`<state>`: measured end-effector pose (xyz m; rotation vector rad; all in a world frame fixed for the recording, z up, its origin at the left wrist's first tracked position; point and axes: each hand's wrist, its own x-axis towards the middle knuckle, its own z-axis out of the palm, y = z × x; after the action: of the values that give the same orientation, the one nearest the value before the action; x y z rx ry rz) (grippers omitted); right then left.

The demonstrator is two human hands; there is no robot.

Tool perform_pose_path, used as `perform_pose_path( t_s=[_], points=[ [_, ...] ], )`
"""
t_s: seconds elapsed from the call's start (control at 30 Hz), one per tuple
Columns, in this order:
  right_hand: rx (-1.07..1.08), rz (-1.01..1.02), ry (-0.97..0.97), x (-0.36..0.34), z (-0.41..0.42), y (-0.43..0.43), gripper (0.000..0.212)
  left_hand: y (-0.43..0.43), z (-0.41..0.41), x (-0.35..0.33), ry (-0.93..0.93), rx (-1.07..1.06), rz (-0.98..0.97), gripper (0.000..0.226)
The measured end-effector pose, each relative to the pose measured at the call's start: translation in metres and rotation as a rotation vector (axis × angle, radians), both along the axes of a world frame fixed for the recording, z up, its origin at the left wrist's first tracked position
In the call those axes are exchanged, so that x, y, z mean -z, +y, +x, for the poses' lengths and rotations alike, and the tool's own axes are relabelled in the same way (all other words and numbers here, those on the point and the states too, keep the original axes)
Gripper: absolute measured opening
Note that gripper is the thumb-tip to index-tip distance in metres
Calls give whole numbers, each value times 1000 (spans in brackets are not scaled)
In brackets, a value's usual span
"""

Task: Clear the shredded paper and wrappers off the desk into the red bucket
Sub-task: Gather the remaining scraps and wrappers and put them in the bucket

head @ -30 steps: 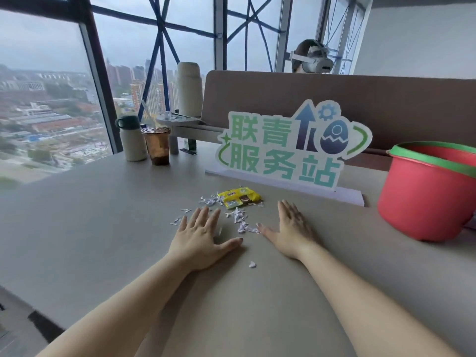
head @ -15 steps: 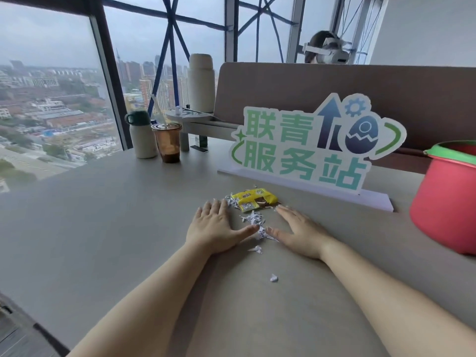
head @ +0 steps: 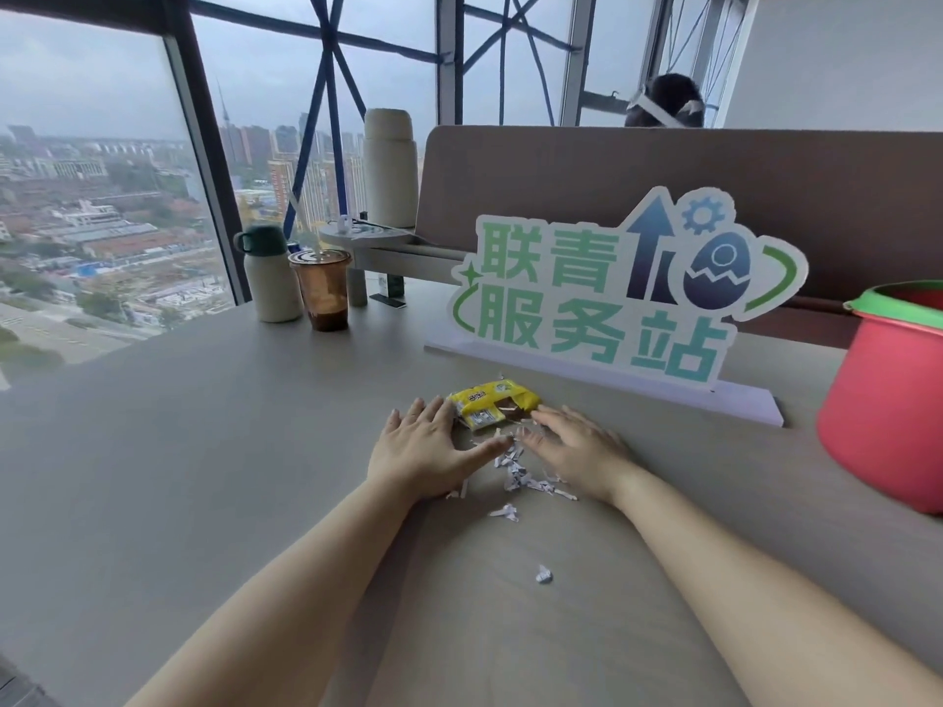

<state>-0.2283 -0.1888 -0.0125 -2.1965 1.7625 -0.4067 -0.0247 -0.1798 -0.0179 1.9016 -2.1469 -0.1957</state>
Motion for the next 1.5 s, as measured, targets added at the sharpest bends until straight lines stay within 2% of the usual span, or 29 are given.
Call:
perform_pose_path(
  t_s=[0.17, 0.23, 0.37, 0.57, 0.77, 0.9, 1.07, 1.17, 1.43, 1.5],
  points=[
    [62, 2, -372, 0, -6, 2, 46, 0, 1, 2, 36, 46, -50, 107],
    [96, -25, -405, -2, -5, -2, 45, -3, 1, 2, 29, 27, -23, 105],
    [127, 25, -307, -4, 2, -15, 55, -13, -4, 0, 1, 52, 0, 95],
    [98, 36, -345, -3, 1, -19, 42, -26, -9, 2, -19, 117, -11, 70],
    [164, 53, -362, -6, 2, -4, 63, -16, -6, -2, 109, 72, -114, 42],
    [131, 80, -294, -2, 1, 14, 73, -6, -3, -2, 184, 44, -161, 31],
    [16, 25, -11, -5, 11, 30, 99, 5, -3, 0, 285, -12, -164, 29],
    [-31, 34, 52, -4, 18, 28, 112, 13, -3, 0, 333, -41, -184, 28],
    [-231, -4, 69, -4, 33, 42, 119, 18, -1, -1, 444, -105, -202, 32],
    [-213, -11, 61, -4, 34, 39, 110, 17, -1, -1, 451, -99, -212, 31]
  ],
)
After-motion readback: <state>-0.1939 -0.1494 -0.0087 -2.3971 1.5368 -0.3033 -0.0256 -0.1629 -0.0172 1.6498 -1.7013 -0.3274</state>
